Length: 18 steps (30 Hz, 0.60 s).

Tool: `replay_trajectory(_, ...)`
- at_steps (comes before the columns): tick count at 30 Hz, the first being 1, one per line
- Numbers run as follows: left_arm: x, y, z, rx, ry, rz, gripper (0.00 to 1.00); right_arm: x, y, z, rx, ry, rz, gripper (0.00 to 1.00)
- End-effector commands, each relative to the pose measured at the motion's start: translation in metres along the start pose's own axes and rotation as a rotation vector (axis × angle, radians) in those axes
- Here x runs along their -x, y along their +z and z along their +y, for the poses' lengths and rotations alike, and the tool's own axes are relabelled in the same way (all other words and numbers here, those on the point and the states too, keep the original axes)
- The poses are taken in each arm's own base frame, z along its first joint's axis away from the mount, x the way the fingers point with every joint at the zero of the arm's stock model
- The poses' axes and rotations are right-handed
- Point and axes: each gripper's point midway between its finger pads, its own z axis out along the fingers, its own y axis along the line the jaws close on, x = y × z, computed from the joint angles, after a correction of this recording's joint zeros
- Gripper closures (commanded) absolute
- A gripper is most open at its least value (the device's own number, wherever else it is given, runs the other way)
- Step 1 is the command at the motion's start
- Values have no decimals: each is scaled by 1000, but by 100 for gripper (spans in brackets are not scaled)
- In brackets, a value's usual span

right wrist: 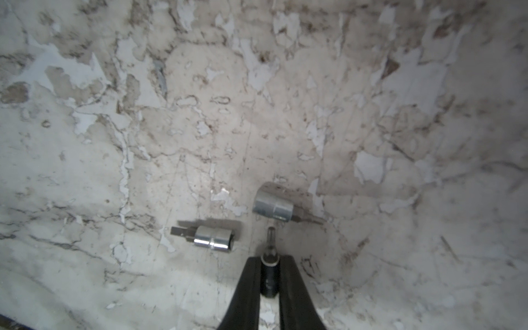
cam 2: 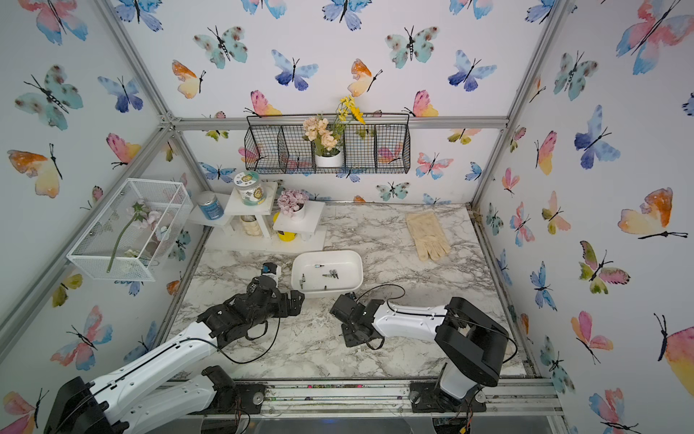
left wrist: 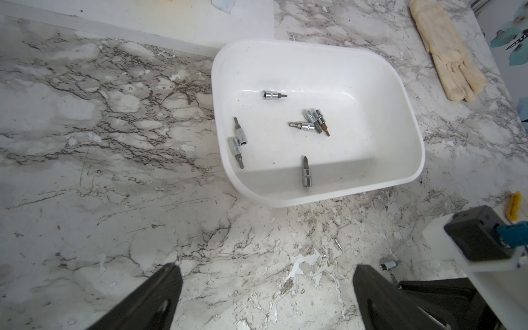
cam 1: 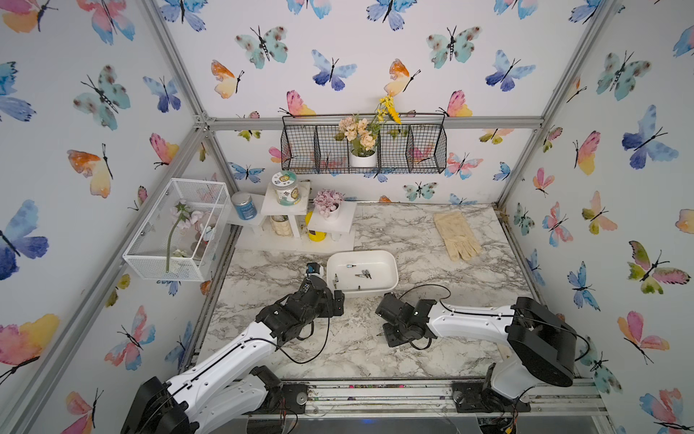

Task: Put the bit on the desktop into the storage box
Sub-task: Pick up the screwdriver bit from the center of the board.

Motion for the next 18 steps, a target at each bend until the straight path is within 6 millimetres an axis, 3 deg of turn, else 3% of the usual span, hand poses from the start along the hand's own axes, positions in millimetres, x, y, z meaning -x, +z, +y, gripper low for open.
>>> replay_trajectory(1, -3, 2, -3, -18, -4, 14, 1, -8, -2, -13, -55, -3, 14, 88)
replay_trajectory(9, -2, 1, -3, -18, -5, 10, 1, -4, -12, -11, -36, -5, -12, 90)
replay_trajectory(18, -2, 3, -3, -16, -4, 12, 1, 17, -49, 2, 56, -18, -125, 90)
